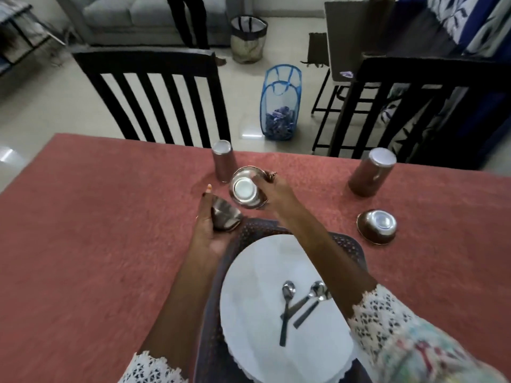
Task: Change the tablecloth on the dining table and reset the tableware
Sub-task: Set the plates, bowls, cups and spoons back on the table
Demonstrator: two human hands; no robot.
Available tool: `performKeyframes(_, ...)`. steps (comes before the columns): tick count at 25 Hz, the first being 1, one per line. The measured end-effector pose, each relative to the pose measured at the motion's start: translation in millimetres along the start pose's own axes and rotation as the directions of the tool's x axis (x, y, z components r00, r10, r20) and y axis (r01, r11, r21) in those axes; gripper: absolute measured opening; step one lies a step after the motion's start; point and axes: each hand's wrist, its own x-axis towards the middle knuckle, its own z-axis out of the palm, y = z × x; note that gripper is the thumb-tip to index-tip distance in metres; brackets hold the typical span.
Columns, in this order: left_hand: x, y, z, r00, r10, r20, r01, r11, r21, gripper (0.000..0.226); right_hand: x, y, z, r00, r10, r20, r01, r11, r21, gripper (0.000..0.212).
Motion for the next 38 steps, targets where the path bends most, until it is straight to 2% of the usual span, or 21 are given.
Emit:
performKeyframes(2,-2.8,16.3,-27.2,0.99,0.113,-0.087,-0.107,0.992,0.073,0.029,29.4,5.3,19.6,0.998,0.058,0.02,-0.055,0.991,-0.121,0.049)
performKeyframes(6,-17.9,28.8,-71.6,0.97,0.091,-0.223,-0.074,0.994,0.082,0.024,79.0,39.6,60.4,0.994,0.105,0.041,-0.072,0.871,-0.485,0.052)
performKeyframes(8,-26.1,32.4,-84.9,0.965,0.068,-0.254,-0.049,0.996,0.077,0.05,96.1,60.4,67.3,0.998,0.051,0.025,-0.02,0.723,-0.691,0.052)
performKeyframes(9,-29.9,34.5,-92.4,0.962,0.059,-0.268,-0.041,0.997,0.072,0.067,102.3,70.3,67.0,1.0,0.013,-0.002,-0.01,0.602,-0.798,0.053)
performKeyframes(10,-32.1,35.5,-98.2,0.96,0.05,-0.277,-0.034,0.998,0.062,0.071,103.9,75.5,64.2,0.999,-0.03,-0.044,-0.023,0.49,-0.872,0.054)
performKeyframes(11,-33.9,35.3,-104.3,0.96,0.048,-0.277,-0.03,0.997,0.067,0.061,104.1,79.3,60.6,0.995,-0.062,-0.077,-0.043,0.421,-0.906,0.054)
performKeyframes(13,-37.5,34.7,-111.6,0.951,0.044,-0.306,-0.016,0.995,0.095,0.034,93.1,77.0,58.7,0.994,-0.092,-0.054,-0.015,0.382,-0.924,0.051)
performKeyframes(16,-43.2,38.5,-115.2,0.955,0.103,-0.28,-0.033,0.97,0.243,0.021,61.9,60.8,66.2,0.957,-0.289,0.001,0.067,0.218,-0.974,0.037)
performKeyframes(17,-49.2,40.5,-114.7,0.959,0.137,-0.249,-0.053,0.947,0.318,0.024,46.4,59.5,72.2,0.931,-0.365,0.002,0.09,0.224,-0.97,0.033)
performKeyframes(18,-53.7,43.0,-119.6,0.96,0.172,-0.221,-0.076,0.919,0.387,0.031,25.9,59.7,82.6,0.917,-0.4,0.015,0.142,0.29,-0.947,0.031)
performKeyframes(19,-60.7,45.3,-124.7,0.959,0.205,-0.197,-0.098,0.888,0.45,0.039,3.2,65.9,94.3,0.923,-0.381,0.047,0.217,0.417,-0.883,0.03)
performKeyframes(21,-75.6,48.2,-133.3,0.959,0.235,-0.157,-0.106,0.815,0.57,0.03,-55.9,88.6,121.1,0.973,-0.181,0.141,0.23,0.76,-0.608,0.031)
performKeyframes(22,-85.8,49.4,-137.9,0.964,0.219,-0.152,-0.085,0.792,0.604,0.032,-88.9,101.6,134.7,0.977,-0.034,0.209,0.13,0.875,-0.467,0.032)
performKeyframes(23,-98.7,50.5,-140.5,0.967,0.184,-0.176,-0.04,0.792,0.61,0.046,-118.2,117.3,145.4,0.963,0.076,0.259,0.031,0.922,-0.387,0.032)
performKeyframes(24,-109.9,51.4,-149.2,0.964,0.158,-0.215,0.004,0.798,0.602,0.061,-144.7,131.8,152.9,0.954,0.127,0.271,-0.009,0.917,-0.399,0.031)
performKeyframes(26,-126.2,52.1,-169.7,0.96,0.096,-0.262,0.077,0.811,0.58,0.081,-176.7,153.7,160.2,0.978,0.086,0.192,0.012,0.888,-0.459,0.028)
performKeyframes(28,-138.5,50.9,-190.1,0.96,0.035,-0.278,0.135,0.812,0.567,0.093,-197.9,165.6,168.2,0.993,0.059,0.1,-0.01,0.903,-0.43,0.017)
performKeyframes(30,-149.8,48.0,-199.0,0.95,0.034,-0.309,0.163,0.792,0.589,0.093,-207.8,175.1,178.9,0.993,0.103,0.055,-0.073,0.911,-0.405,0.019)
performKeyframes(33,-165.5,44.6,-211.1,0.919,0.09,-0.384,0.174,0.782,0.599,0.089,-219.6,202.4,193.7,0.989,0.139,0.047,-0.099,0.869,-0.485,0.019)
performKeyframes(35,-175.4,43.0,-224.1,0.918,0.099,-0.384,0.179,0.762,0.623,0.089,-226.0,217.9,201.5,0.989,0.144,0.039,-0.092,0.796,-0.598,0.022)
performKeyframes(38,-186.9,40.5,-243.0,0.914,0.09,-0.396,0.216,0.717,0.662,0.093,-237.8,238.8,205.1,0.988,0.149,0.047,-0.068,0.68,-0.73,0.039)
